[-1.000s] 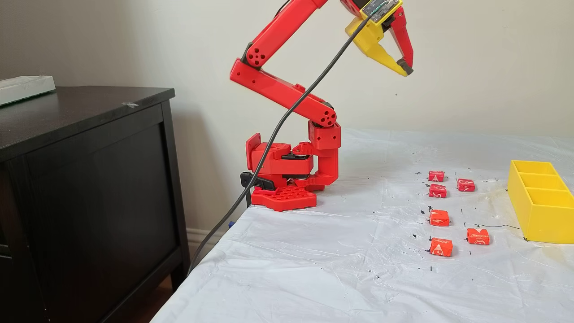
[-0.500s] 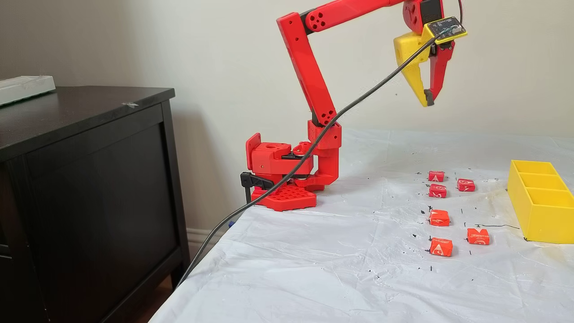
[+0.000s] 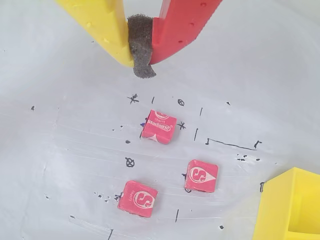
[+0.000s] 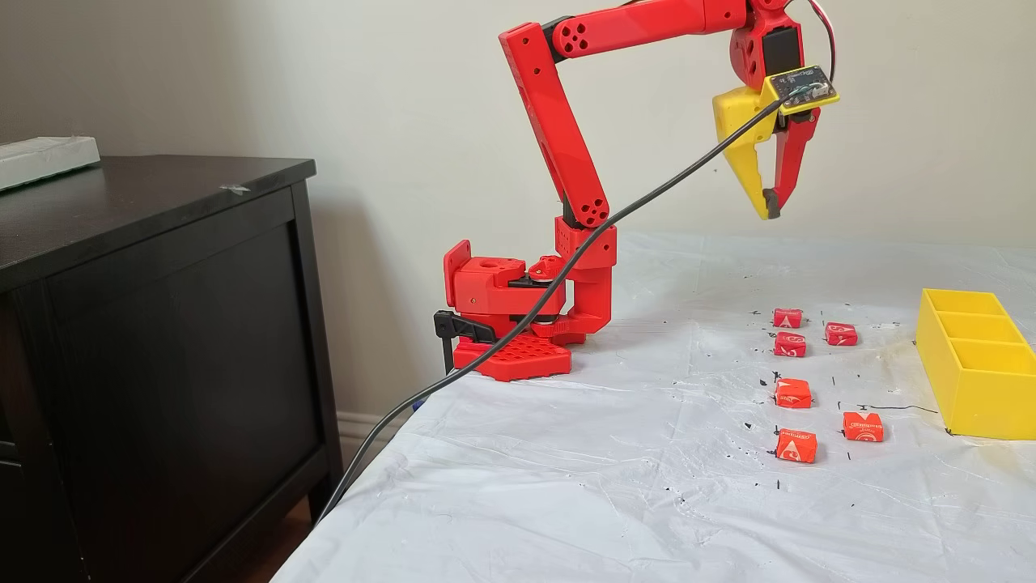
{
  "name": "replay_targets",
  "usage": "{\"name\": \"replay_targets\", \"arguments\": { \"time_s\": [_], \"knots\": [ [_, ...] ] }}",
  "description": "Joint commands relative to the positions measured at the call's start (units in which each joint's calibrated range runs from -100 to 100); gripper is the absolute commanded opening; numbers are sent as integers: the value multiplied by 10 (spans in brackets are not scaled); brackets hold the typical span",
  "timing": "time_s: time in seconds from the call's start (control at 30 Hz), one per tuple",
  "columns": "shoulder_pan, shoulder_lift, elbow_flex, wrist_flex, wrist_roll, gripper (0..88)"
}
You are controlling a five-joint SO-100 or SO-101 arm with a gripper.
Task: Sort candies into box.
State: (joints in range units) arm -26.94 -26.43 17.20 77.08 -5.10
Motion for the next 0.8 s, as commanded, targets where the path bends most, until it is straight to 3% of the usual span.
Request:
{"name": "replay_targets", "arguments": {
  "time_s": [0.0, 0.5, 0.53, 0.6, 0.77],
  "knots": [
    [-4, 5, 0, -33, -9, 0],
    [-26, 90, 2, -57, -4, 1],
    [-27, 90, 6, -59, -3, 14],
    [-21, 96, 11, -58, -8, 209],
    [-6, 116, 12, -72, -11, 255]
  ]
}}
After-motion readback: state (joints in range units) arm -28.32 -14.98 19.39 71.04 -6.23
